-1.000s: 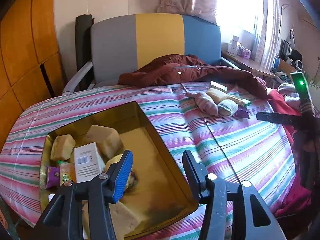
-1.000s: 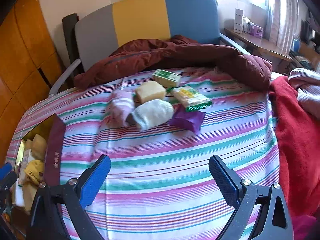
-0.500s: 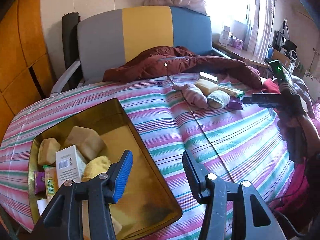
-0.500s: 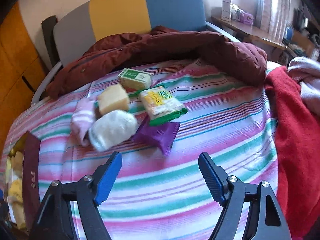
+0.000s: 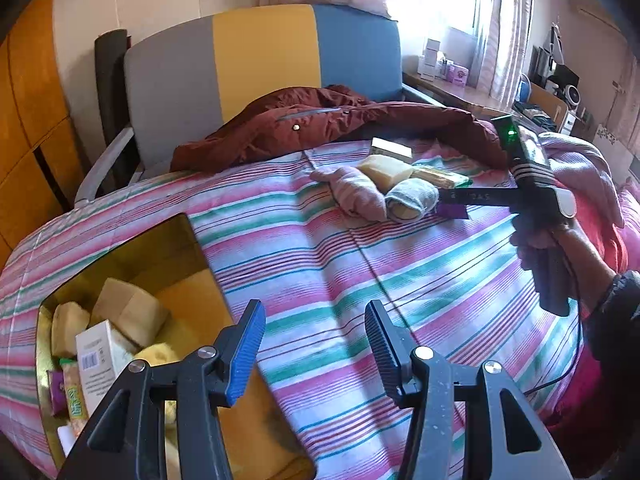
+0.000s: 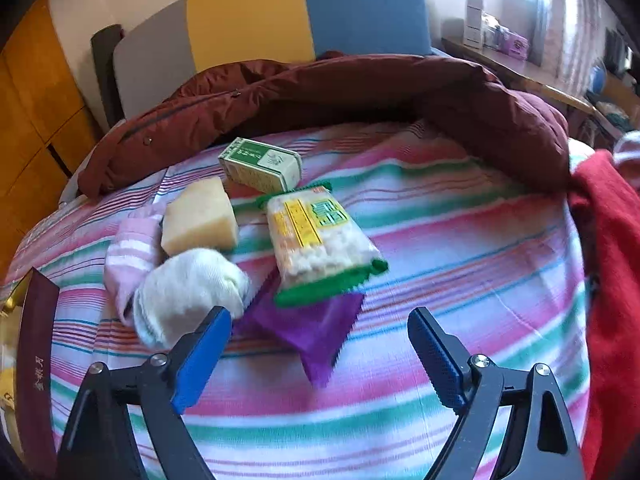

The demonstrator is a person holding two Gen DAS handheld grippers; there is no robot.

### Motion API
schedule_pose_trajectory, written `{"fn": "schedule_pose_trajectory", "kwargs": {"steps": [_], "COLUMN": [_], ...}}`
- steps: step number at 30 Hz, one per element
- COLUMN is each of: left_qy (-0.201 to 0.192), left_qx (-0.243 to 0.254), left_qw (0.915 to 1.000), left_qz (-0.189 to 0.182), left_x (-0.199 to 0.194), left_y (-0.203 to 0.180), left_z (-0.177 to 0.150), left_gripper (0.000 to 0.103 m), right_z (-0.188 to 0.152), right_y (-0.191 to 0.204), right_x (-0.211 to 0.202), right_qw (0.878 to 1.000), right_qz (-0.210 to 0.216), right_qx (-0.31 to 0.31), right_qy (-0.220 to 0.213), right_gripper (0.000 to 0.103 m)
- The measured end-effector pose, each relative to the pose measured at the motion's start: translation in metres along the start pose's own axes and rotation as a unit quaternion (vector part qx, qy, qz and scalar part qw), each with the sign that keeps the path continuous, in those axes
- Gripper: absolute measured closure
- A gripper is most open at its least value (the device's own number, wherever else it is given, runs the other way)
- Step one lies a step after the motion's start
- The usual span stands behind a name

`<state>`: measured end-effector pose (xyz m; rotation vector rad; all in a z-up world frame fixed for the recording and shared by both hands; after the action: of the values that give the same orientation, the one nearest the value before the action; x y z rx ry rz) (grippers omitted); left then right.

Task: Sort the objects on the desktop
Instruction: 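Move both open tools back toward the remaining items, then grasp the white sock with the left tool while the right tool grasps the purple packet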

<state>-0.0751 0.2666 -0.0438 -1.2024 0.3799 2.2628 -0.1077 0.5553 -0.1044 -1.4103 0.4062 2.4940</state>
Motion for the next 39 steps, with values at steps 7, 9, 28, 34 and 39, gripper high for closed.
{"fn": "schedule_pose_trajectory", "kwargs": {"steps": [7,9,28,34,39], "left_qy": [0.006,0.005,0.013,0.036,0.063], "left_qx": [0.008,0.010,0.082,0.094,0.098], "left_qw": [0.9999,0.9998,0.9896,0.9846,0.9834], "left_qz": [-0.010,-0.015,-0.118,-0.143,-0.139], "left_x": [0.012,0.015,0.082,0.121,0.152], "left_y": [-0.013,-0.017,-0.081,-0.096,-0.102], "left_z": [0.014,0.020,0.106,0.122,0.130], "left_gripper": [0.051,0.051,0.051,0.051,0.051], "right_z": [0.012,0.010,-0.001,0.001,0.002], "right_y": [0.006,0.007,0.016,0.023,0.025], "right_x": [0.008,0.009,0.023,0.028,0.031], "right_qw": [0.998,0.997,0.993,0.994,0.994], "right_qz": [0.052,0.071,0.070,0.060,0.054], "right_qx": [-0.027,-0.031,-0.059,-0.059,-0.058], "right_qy": [0.004,0.016,0.081,0.076,0.072], "right_gripper": [0.017,0.023,0.041,0.039,0.029]}}
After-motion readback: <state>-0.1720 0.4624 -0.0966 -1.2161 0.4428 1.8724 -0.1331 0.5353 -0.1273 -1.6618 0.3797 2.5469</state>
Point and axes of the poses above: each gripper's, at about its wrist camera, not at the fingertips, and x roughly the way its jaws point, y to its left, z to its top, the point moved 5 cm from there along x, roughly the way its jaws point, and after that the axes turned 6 degrees about y, right-handed, at the moved point
